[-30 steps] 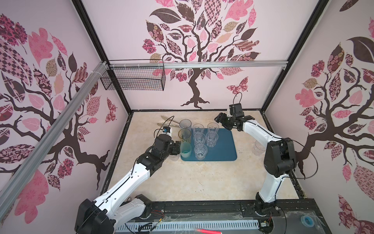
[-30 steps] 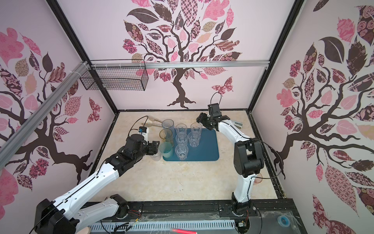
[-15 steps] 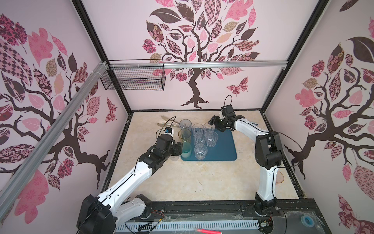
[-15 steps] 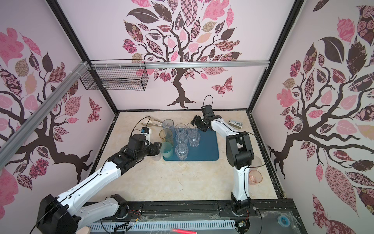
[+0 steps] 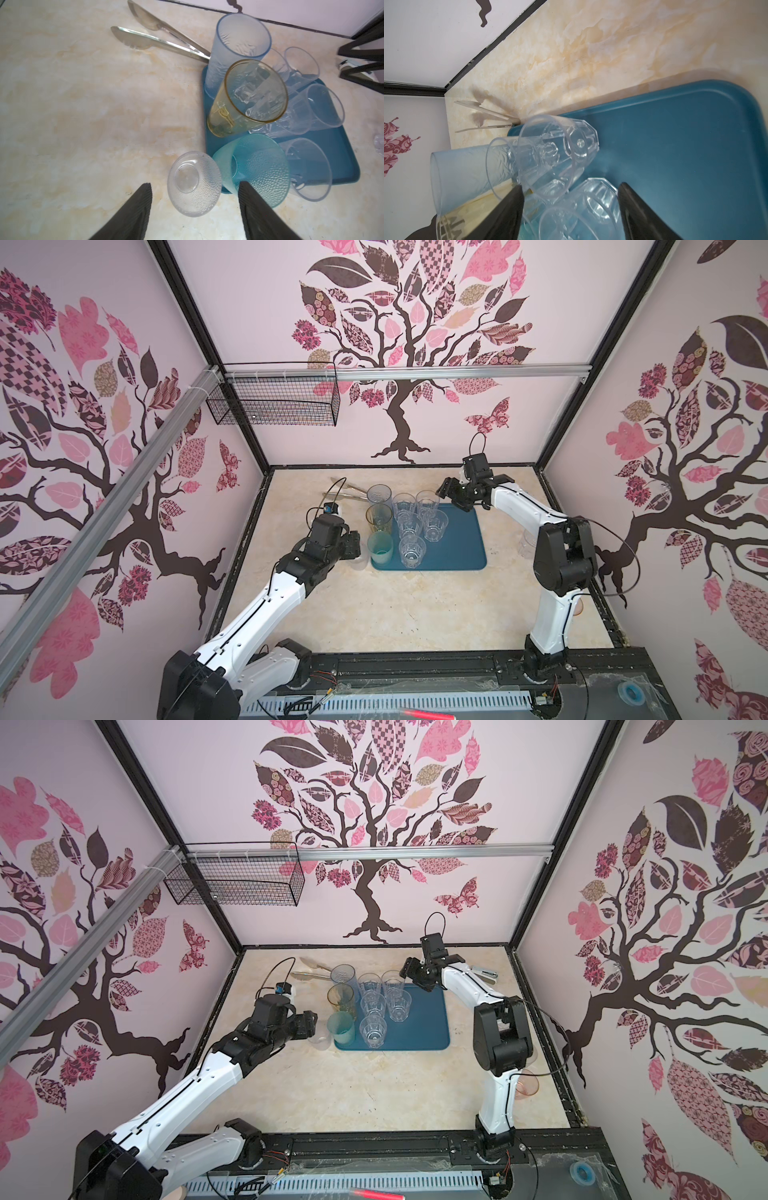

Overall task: Place the glasses into the tray
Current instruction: Move the glass to the tray, then pick up the glass from the middle-right of the table.

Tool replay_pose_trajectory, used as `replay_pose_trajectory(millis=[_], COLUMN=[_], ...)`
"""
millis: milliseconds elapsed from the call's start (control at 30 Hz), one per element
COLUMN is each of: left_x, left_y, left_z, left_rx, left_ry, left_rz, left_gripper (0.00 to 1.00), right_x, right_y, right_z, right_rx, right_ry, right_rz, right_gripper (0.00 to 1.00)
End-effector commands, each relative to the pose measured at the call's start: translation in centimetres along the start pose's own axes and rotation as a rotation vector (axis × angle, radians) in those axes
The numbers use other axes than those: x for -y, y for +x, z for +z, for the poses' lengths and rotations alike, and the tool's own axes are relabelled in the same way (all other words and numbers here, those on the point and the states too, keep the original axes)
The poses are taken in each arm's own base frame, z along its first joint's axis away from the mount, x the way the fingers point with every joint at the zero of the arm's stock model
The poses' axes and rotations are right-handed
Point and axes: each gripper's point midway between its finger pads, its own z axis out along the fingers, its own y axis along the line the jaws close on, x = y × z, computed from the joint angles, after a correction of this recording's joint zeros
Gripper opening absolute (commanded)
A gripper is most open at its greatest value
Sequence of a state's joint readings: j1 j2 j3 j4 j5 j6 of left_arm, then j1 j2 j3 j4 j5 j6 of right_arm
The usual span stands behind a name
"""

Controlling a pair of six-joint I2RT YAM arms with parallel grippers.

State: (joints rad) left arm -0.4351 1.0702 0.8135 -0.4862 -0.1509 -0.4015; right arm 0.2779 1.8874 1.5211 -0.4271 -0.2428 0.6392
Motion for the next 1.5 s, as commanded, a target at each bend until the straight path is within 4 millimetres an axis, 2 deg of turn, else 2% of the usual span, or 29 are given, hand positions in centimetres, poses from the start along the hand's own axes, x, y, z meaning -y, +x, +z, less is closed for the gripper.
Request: replay_pose_trajectory(millis=[0,133,267,400,500,567,700,833,933,1000,1167,1367,1467], left_x=[-0.2,-0.8,-1.8,-2.0,-2.4,-2.6,-2.0,-1.2,-0.5,0.1,2.4,3.4,3.5], left_y=[-0.3,0.8,2.3,2.5,2.1,1.7,0.6,0.7,1.1,1.1,1.4,2.2,2.2], left_z=[-1.1,-1.0,-0.2,0.3,0.8,1.0,0.5,0.4,0.5,0.5,0.2,0.4,0.5], left_rx=[-0.036,-0.108,-0.196,-0.216,-0.195,-0.185,-0.162,-0.160,-0.172,-0.178,-0.201,-0.222,-0.231], left_ry=[-0.005,-0.001,0.063,0.081,0.057,0.046,0.070,0.100,0.101,0.108,0.184,0.223,0.226], left_rz=[-0.004,-0.016,-0.154,-0.183,-0.171,-0.154,-0.127,-0.106,-0.059,-0.032,-0.001,-0.015,-0.020], left_gripper=[0.70,0.69,0.65,0.63,0.63,0.64,0.65,0.65,0.66,0.66,0.66,0.66,0.66], right_x=[0.1,1.3,2.8,4.8,6.2,8.6,14.4,17.1,19.2,20.7,21.9,24.0,24.9], right_y=[1.3,3.4,5.7,6.8,6.1,5.3,4.0,1.4,-0.2,-0.7,-2.1,0.0,0.8], right_z=[-3.4,-5.3,-7.2,-9.9,-12.6,-13.9,-16.3,-18.1,-17.9,-17.1,-15.1,-11.3,-10.0], right_rx=[0.019,0.009,-0.010,0.007,0.051,0.069,0.131,0.250,0.300,0.308,0.295,0.217,0.189], right_ry=[0.003,0.015,0.048,0.133,0.201,0.276,0.413,0.533,0.562,0.557,0.591,0.586,0.593], right_rz=[-0.019,-0.026,-0.045,-0.094,-0.153,-0.125,0.053,0.112,0.200,0.258,0.252,0.289,0.293], right_gripper=[0.74,0.74,0.74,0.74,0.75,0.75,0.75,0.77,0.76,0.76,0.75,0.72,0.68])
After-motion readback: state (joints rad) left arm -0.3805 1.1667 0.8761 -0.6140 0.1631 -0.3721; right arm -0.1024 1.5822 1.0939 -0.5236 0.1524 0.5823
